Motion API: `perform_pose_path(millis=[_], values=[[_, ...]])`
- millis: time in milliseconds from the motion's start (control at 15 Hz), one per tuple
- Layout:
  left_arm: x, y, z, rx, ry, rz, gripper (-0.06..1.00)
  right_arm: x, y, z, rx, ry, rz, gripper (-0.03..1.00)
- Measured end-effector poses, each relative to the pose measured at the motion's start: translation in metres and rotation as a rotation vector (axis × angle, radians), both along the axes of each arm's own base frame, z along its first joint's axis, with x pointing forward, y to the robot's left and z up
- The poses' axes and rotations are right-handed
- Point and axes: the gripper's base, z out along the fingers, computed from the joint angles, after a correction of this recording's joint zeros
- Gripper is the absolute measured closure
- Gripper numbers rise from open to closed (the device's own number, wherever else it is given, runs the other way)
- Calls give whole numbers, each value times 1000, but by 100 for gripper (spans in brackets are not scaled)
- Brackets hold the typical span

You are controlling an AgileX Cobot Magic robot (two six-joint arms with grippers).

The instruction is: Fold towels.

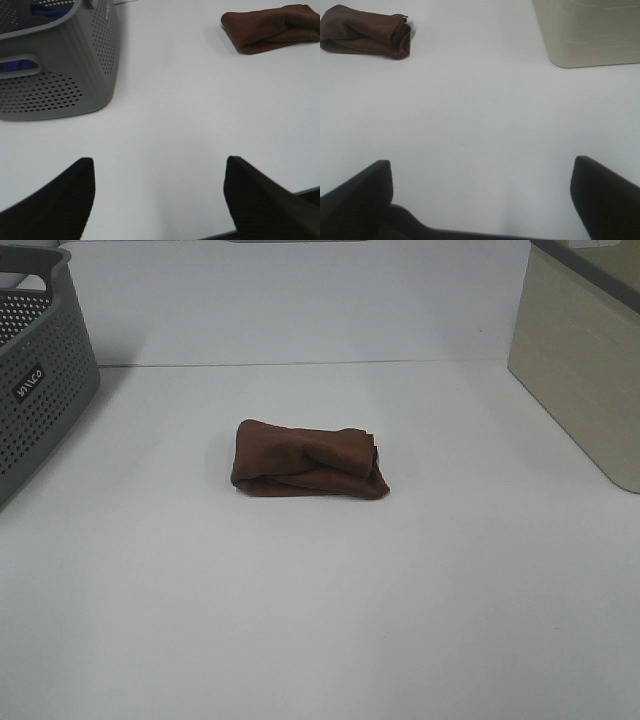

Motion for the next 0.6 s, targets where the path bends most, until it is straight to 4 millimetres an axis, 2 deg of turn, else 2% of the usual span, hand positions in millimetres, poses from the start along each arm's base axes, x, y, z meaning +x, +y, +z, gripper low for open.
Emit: perform_pose_path(millis=[267,600], values=[[-7,0,0,-2,-48,39,25,-11,0,0,5,-78,-14,7],[-8,0,0,-2,-57,39,25,-12,1,0,11,-83,-10,7]])
